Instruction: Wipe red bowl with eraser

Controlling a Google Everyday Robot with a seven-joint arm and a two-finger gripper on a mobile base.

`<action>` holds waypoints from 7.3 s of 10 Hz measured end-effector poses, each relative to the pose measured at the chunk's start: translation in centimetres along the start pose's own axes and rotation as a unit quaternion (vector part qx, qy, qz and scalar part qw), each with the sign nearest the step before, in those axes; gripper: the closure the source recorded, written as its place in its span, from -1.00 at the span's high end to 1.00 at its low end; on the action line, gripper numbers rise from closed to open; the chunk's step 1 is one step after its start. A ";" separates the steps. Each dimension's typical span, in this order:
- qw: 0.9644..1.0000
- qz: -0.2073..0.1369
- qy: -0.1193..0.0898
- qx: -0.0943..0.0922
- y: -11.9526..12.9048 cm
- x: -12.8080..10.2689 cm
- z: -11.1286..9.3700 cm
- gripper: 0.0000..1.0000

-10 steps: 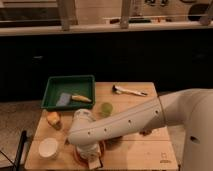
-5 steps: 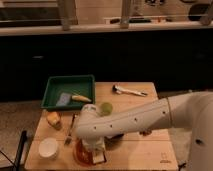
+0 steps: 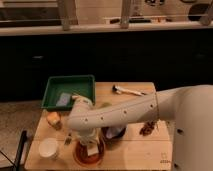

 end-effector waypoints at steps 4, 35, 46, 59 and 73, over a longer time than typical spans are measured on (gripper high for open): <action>0.999 -0.054 0.005 0.003 -3.7 -1.7 -0.4 -0.97; 0.999 -0.012 -0.003 0.030 3.4 -3.1 1.2 -0.97; 0.998 -0.047 0.002 0.053 0.8 -1.7 0.9 -0.97; 0.997 -0.055 0.005 0.054 0.6 -1.7 0.6 -0.97; 0.997 -0.055 0.005 0.054 0.6 -1.7 0.6 -0.97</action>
